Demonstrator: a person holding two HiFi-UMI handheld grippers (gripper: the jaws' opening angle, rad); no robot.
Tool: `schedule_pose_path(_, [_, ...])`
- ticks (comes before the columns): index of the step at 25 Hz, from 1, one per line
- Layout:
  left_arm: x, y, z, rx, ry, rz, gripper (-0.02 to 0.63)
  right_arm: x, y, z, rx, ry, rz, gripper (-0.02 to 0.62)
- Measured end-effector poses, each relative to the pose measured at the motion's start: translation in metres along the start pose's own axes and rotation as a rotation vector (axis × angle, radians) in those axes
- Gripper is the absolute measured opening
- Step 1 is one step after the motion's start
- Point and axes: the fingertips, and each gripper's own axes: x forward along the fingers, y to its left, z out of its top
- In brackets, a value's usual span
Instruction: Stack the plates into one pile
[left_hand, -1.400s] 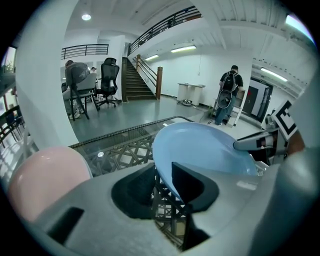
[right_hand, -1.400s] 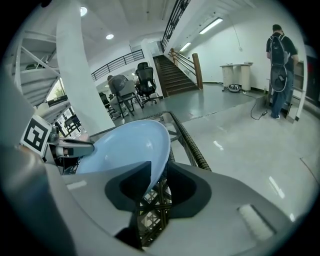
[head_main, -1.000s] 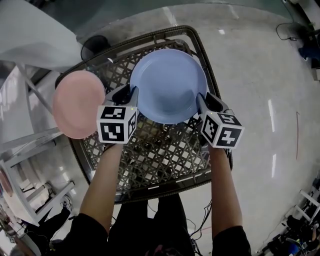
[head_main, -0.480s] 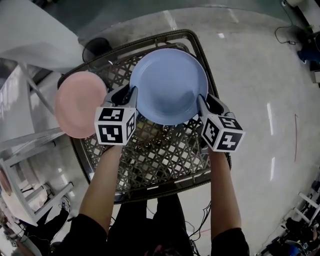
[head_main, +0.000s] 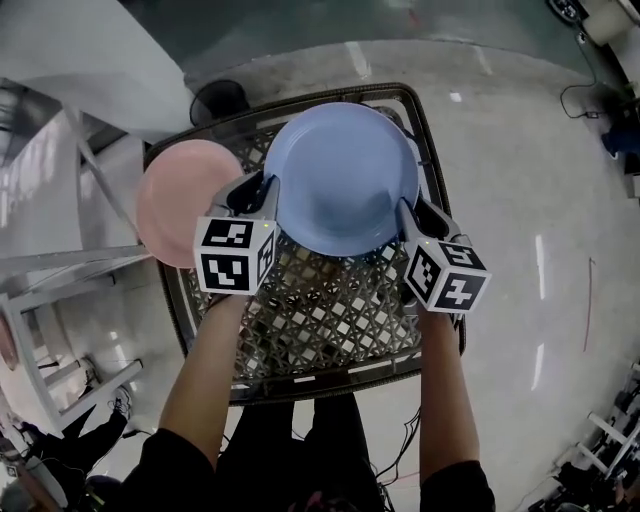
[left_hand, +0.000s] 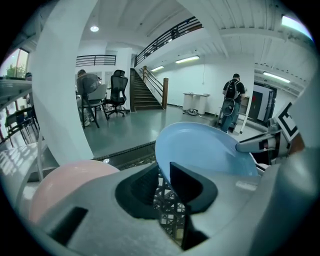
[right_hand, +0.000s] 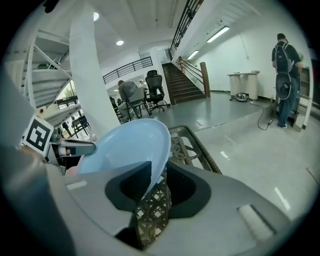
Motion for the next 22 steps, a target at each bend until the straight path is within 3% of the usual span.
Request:
schedule_pose_path(9, [-0.045,0.064,-0.006,-0.07,-0.022,0.103,0.061,0.025,0.07,0.01,-0.056,0.019,0.097,0.107])
schedule_pose_path(22, [-0.118,0.184,-0.055,-0.179,-0.013,0.282,0.06,0.083,0.206,0.001,-0.172,0.087,0.273,0.11])
